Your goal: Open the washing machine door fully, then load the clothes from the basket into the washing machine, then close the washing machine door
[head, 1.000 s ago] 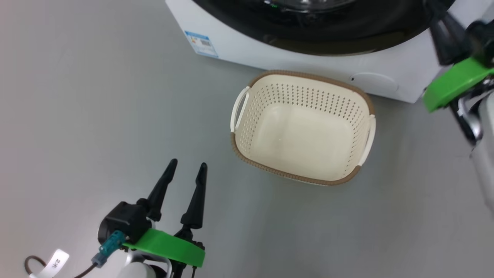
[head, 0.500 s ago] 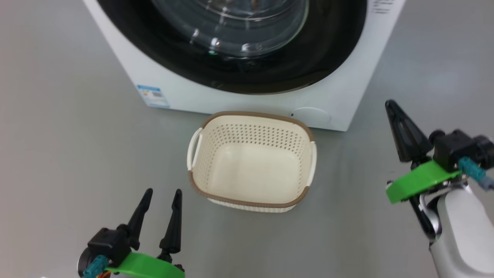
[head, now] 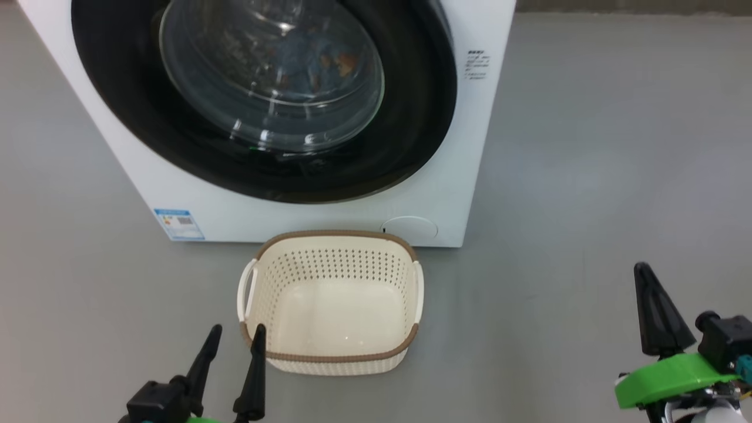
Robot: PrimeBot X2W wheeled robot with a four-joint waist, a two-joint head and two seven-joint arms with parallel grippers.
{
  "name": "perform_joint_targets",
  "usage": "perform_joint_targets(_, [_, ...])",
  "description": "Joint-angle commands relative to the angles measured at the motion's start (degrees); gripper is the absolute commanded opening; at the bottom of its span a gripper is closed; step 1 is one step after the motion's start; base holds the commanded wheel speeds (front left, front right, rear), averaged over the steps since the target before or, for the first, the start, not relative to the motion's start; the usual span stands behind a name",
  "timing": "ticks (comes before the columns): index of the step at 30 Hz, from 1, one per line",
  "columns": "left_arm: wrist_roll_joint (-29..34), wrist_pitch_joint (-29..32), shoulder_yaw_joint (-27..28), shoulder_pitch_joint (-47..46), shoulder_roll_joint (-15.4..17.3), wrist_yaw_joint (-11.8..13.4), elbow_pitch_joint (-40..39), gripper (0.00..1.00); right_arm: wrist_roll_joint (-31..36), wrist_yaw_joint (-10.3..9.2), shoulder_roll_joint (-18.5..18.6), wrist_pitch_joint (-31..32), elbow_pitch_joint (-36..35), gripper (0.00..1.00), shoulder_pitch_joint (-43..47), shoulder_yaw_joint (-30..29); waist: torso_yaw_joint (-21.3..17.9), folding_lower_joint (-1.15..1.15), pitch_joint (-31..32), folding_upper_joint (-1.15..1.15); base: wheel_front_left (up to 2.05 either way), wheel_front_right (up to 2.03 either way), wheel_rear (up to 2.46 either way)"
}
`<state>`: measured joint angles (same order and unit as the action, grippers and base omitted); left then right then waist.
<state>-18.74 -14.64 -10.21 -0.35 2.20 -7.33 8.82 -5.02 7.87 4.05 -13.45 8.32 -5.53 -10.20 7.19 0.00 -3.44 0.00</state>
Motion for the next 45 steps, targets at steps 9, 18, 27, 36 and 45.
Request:
perform_joint_targets(9, [0.9,-0.4,1.8,2.0,1.5,-0.1,-1.3,1.0,1.4,-0.38,-1.0,-0.6,-2.6,0.0,5.8,-1.0,-3.3,0.0,4.5,0.0,0.0,0.0,0.0])
perform_joint_targets(18, [1.2,-0.4,2.2,2.9,1.5,-0.1,-2.0,1.0,0.9,-0.38,-1.2,-1.1,-2.5,1.0,8.5,-0.9,-3.3,0.0,5.4,0.0,0.0,0.0,0.0])
perform_joint_targets(27, [1.6,-0.4,3.4,3.1,1.1,-0.2,-0.5,1.0,0.7,-0.38,-1.2,-1.3,-1.8,1.0,8.2,-0.4,-2.9,0.0,5.9,0.0,0.0,0.0,0.0])
perform_joint_targets(36, [1.8,-0.4,3.6,3.1,0.9,-0.2,-0.5,1.0,0.3,-0.38,-1.2,-1.5,-1.2,1.0,7.9,0.2,-3.0,0.0,5.9,0.0,0.0,0.0,0.0])
perform_joint_targets(45, [1.6,-0.4,3.6,3.0,0.8,-0.2,-0.1,1.0,0.6,-0.38,-1.2,-1.5,-1.2,1.0,8.1,0.0,-3.1,0.0,6.0,0.0,0.0,0.0,0.0])
